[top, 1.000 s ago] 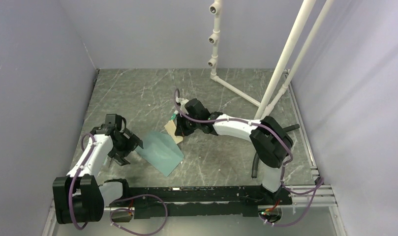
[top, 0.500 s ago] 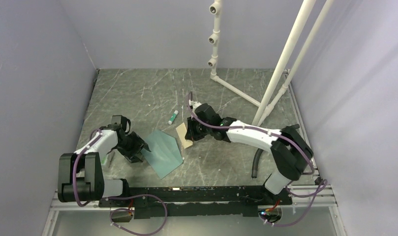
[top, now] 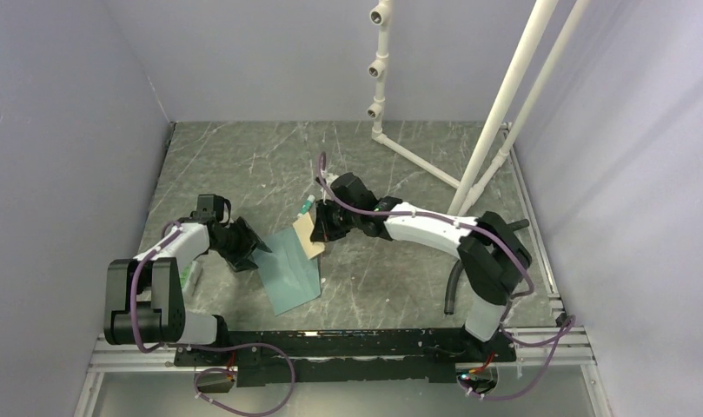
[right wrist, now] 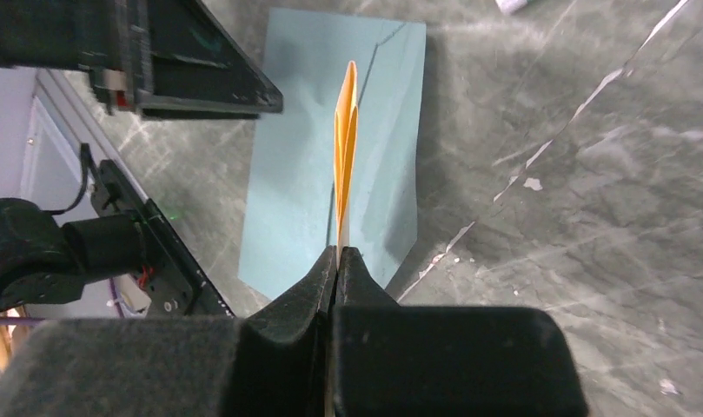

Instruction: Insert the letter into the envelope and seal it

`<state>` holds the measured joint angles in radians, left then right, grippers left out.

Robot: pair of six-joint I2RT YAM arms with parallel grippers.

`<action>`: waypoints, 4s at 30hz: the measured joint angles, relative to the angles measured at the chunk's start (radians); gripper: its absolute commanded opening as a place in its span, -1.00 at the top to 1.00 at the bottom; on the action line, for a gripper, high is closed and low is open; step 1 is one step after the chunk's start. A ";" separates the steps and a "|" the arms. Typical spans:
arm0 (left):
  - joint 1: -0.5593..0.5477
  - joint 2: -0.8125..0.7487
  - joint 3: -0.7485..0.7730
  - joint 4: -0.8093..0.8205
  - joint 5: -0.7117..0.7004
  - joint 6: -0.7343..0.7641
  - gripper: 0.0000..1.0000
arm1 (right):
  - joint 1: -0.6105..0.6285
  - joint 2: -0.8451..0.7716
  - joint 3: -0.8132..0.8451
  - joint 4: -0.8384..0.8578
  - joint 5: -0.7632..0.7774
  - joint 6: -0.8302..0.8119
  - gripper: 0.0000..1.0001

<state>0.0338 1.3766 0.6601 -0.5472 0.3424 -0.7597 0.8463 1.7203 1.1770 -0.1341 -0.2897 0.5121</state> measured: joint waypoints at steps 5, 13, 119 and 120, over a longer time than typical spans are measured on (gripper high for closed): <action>0.000 0.002 -0.004 0.047 0.020 0.002 -0.34 | 0.002 0.101 0.011 0.000 -0.035 0.026 1.00; 0.000 -0.041 -0.004 -0.049 -0.018 0.016 -0.14 | 0.002 0.124 0.019 -0.018 -0.030 0.076 1.00; -0.058 -0.057 -0.076 -0.027 0.035 -0.056 -0.04 | 0.117 0.348 0.353 -0.284 0.181 0.029 0.10; -0.058 -0.057 -0.076 -0.027 0.032 -0.057 0.02 | 0.117 0.355 0.359 -0.285 0.183 0.026 0.11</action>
<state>-0.0242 1.3193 0.5842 -0.5747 0.3744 -0.8165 0.9638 2.0754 1.5364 -0.4191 -0.1062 0.5385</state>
